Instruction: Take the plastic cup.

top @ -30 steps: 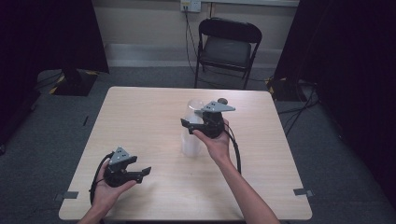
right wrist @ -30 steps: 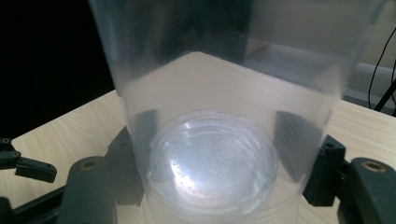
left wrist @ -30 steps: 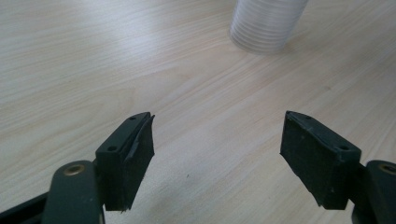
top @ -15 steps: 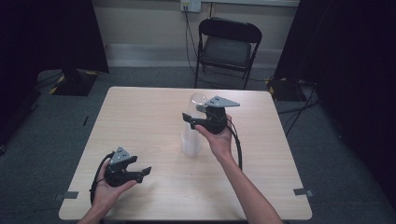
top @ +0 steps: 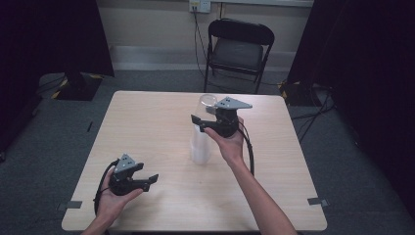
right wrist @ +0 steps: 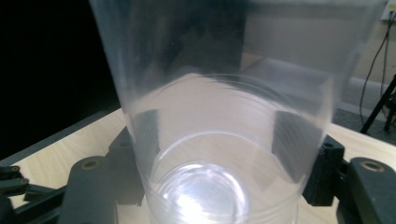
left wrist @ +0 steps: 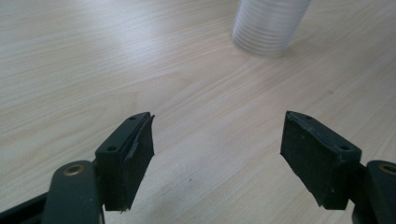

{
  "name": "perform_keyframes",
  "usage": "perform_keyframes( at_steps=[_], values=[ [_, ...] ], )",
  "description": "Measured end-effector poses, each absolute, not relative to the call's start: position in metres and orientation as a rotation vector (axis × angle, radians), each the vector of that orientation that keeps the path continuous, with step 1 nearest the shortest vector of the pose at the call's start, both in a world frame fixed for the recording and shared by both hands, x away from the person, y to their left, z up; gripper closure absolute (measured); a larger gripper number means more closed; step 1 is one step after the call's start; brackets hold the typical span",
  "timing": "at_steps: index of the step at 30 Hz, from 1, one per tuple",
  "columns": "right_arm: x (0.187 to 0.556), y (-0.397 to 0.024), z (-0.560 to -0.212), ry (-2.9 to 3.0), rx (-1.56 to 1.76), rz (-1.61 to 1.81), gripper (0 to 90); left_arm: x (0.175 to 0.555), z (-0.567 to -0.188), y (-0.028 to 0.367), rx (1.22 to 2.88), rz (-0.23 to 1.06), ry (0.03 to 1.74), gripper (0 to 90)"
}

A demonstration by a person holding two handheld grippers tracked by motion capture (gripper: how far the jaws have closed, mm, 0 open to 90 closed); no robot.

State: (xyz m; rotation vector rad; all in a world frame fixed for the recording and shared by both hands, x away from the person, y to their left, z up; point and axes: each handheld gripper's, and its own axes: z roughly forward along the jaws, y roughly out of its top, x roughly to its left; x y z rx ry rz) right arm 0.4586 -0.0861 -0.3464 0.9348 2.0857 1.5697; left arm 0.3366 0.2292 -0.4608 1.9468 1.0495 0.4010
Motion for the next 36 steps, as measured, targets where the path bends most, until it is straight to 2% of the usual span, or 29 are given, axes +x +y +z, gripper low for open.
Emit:
perform_keyframes(
  at_steps=[7, 9, 14, 27, 29, 36],
  values=[
    [0.458, -0.090, -0.336, 2.069, 0.938, 1.613, 32.0, 0.337, -0.460, 0.230, 1.935, 0.417, 1.058, 25.8],
    [0.458, -0.090, -0.334, 2.064, 0.933, 1.621, 32.0, 0.337, -0.460, 0.230, 1.927, 0.419, 1.062, 30.0],
    [0.457, -0.093, -0.323, 2.025, 0.921, 1.648, 31.9, 0.335, -0.459, 0.232, 1.909, 0.479, 1.065, 28.3],
    [0.447, -0.116, -0.300, 1.986, 0.964, 1.682, 32.3, 0.336, -0.458, 0.228, 1.882, 0.379, 1.033, 33.0],
    [0.444, -0.121, -0.298, 1.978, 0.973, 1.679, 32.4, 0.335, -0.457, 0.227, 1.875, 0.379, 1.016, 36.9],
    [0.429, -0.135, -0.300, 1.976, 1.021, 1.697, 32.5, 0.333, -0.455, 0.224, 1.870, 0.389, 0.945, 36.6]
  ],
)
